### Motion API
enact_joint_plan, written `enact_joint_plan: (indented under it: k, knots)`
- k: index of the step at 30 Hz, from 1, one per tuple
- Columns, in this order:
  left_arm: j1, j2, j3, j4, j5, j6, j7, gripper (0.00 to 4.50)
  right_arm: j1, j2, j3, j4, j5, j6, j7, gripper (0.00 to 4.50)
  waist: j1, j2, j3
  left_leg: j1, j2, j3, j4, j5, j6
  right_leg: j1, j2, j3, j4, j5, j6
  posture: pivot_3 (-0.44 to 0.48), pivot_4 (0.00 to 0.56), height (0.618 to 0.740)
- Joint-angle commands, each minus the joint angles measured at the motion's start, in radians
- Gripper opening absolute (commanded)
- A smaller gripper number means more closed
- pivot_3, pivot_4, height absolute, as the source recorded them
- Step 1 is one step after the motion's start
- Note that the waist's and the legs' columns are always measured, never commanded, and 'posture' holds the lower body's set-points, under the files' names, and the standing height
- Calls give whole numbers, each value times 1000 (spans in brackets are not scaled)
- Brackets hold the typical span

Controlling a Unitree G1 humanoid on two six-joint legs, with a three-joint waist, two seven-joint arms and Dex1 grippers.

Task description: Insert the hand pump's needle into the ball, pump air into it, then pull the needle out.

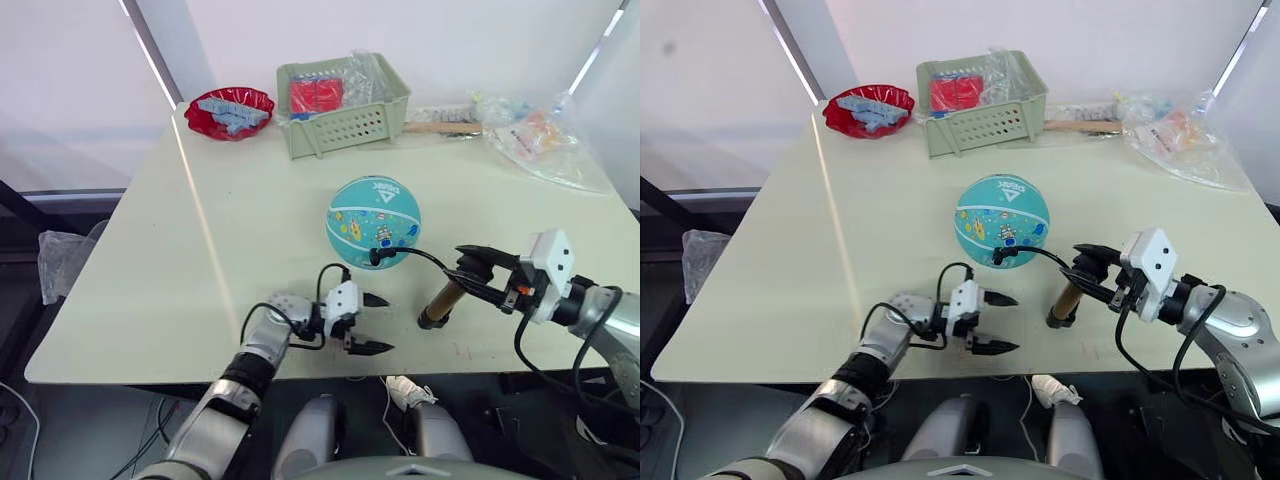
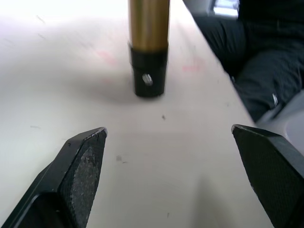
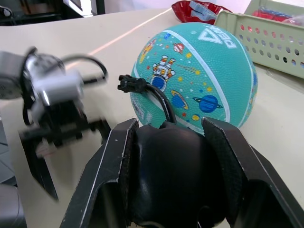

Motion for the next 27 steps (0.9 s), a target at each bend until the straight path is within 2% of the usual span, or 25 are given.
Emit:
enact_joint_plan:
  k: [1,7,16,22,27]
  knots:
    - [40,67,57,-147,-92,49,-38,4461,18,2,-5,12,-4,30,-10,1635,-3,0,1,0,0,0,0,0,0,0,0,0,0,0,0,0,150,737]
    - [103,201,171,-337,-249,171,-71,4461,27,1,-16,6,-25,41,-51,1635,-6,4,6,0,0,0,-1,0,0,-1,1,1,0,0,0,0,150,737]
    - [178,304,271,-470,-357,238,-78,4461,1,-37,-77,9,-16,52,-62,1635,-5,6,8,0,-1,1,-1,0,-1,-1,4,1,0,0,0,0,150,737]
    - [235,344,288,-536,-386,263,-80,4461,-70,-116,-125,37,-65,28,-56,1635,-1,11,17,0,-2,2,-1,1,-1,-1,4,2,0,0,0,0,150,737]
    - [241,345,276,-555,-391,269,-77,4461,-127,-155,-130,89,-137,-33,-45,1635,-2,10,25,-2,-2,3,-2,1,-2,-3,5,2,1,0,0,0,150,737]
